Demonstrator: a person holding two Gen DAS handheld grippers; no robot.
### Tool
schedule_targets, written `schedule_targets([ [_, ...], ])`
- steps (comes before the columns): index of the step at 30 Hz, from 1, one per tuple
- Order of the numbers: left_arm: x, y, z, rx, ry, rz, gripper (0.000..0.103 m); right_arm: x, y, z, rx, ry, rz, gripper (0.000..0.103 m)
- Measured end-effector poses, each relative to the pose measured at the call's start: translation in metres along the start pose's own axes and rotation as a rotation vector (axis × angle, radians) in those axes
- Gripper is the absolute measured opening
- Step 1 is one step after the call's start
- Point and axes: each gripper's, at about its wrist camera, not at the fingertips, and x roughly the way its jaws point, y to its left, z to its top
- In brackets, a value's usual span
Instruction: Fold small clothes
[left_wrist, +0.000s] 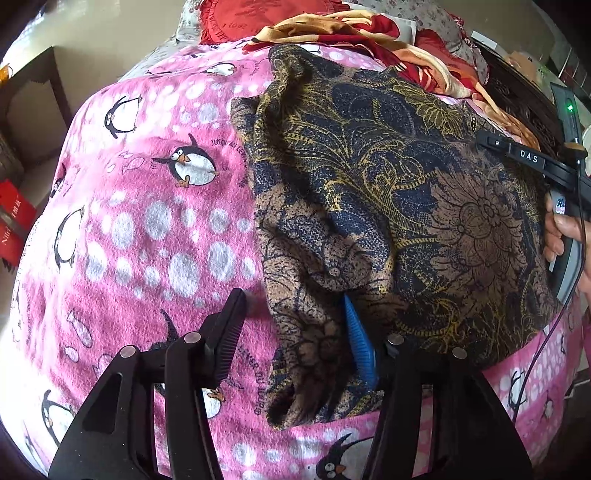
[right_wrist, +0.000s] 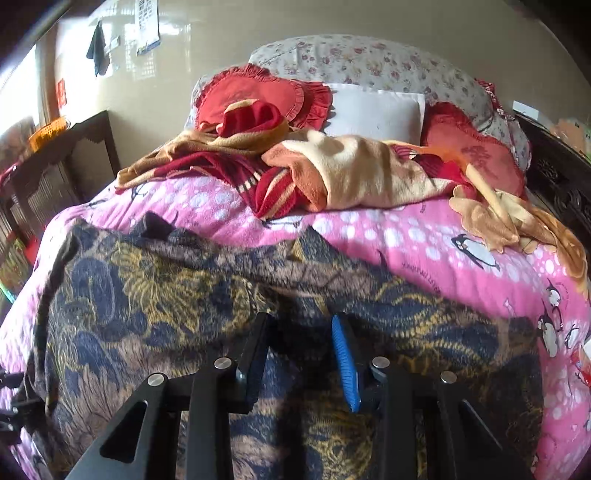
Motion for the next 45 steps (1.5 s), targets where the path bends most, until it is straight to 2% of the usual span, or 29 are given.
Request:
schedule_targets([
  [6, -0.002, -0.001, 0.000, -0.003, -0.002, 0.004, 0.053, -0.009, 0.001, 0.009, 0.040, 0.018, 0.013, 0.033],
  [8, -0.003, -0.001, 0.000, -0.003, -0.003, 0.006, 0.053, -0.018, 0.010, 0.013, 0.045, 0.009, 0.055, 0.034],
  [14, -0.006, -0.001, -0.002, -0.005, -0.005, 0.007, 0.053, -0.022, 0.070, 0.022, -0.050, 0.022, 0.194, 0.034],
  [18, -0.006, 0.004, -0.005, -0.023, -0.009, -0.018, 0.054, 0.001, 0.117, 0.031, -0.088, 0.065, 0.260, 0.034],
  [21, -0.007, 0.015, -0.006, -0.063, -0.015, -0.073, 0.054, 0.023, 0.150, 0.039, -0.125, 0.105, 0.284, 0.036],
  [22, -0.008, 0.019, -0.006, -0.082, -0.018, -0.099, 0.055, 0.033, 0.161, 0.041, -0.140, 0.131, 0.285, 0.038],
  [23, -0.009, 0.025, -0.006, -0.108, -0.026, -0.132, 0.056, 0.042, 0.171, 0.044, -0.154, 0.158, 0.283, 0.047],
  [24, -0.010, 0.030, -0.006, -0.127, -0.033, -0.158, 0.061, 0.046, 0.181, 0.047, -0.170, 0.162, 0.274, 0.057],
  [25, -0.011, 0.035, -0.005, -0.150, -0.046, -0.185, 0.065, 0.045, 0.191, 0.051, -0.189, 0.151, 0.272, 0.060],
  [29, -0.013, 0.049, 0.000, -0.213, -0.095, -0.234, 0.077, 0.044, 0.224, 0.062, -0.250, 0.179, 0.334, 0.061],
  [32, -0.005, 0.054, 0.004, -0.247, -0.092, -0.271, 0.078, 0.049, 0.243, 0.064, -0.285, 0.225, 0.310, 0.063],
  [34, -0.006, 0.056, 0.000, -0.276, -0.124, -0.303, 0.078, 0.054, 0.254, 0.062, -0.301, 0.277, 0.319, 0.071],
  [36, -0.005, 0.057, -0.003, -0.294, -0.136, -0.331, 0.078, 0.060, 0.266, 0.057, -0.346, 0.317, 0.291, 0.084],
  [38, -0.005, 0.055, -0.007, -0.296, -0.139, -0.326, 0.078, 0.066, 0.278, 0.049, -0.395, 0.328, 0.244, 0.087],
  [40, -0.007, 0.047, -0.006, -0.277, -0.139, -0.305, 0.078, 0.072, 0.290, 0.039, -0.464, 0.313, 0.171, 0.084],
  [41, -0.008, 0.046, -0.006, -0.271, -0.134, -0.299, 0.078, 0.070, 0.290, 0.036, -0.488, 0.288, 0.144, 0.065],
  [42, -0.009, 0.046, -0.005, -0.270, -0.129, -0.297, 0.078, 0.066, 0.288, 0.034, -0.503, 0.255, 0.114, 0.038],
  [43, -0.009, 0.046, -0.006, -0.274, -0.127, -0.300, 0.079, 0.061, 0.282, 0.035, -0.497, 0.237, 0.123, 0.029],
  [44, -0.008, 0.045, -0.004, -0.281, -0.126, -0.301, 0.079, 0.055, 0.273, 0.039, -0.463, 0.237, 0.171, 0.016],
  [45, -0.006, 0.043, -0.004, -0.288, -0.122, -0.298, 0.079, 0.051, 0.260, 0.045, -0.401, 0.246, 0.230, 0.013],
])
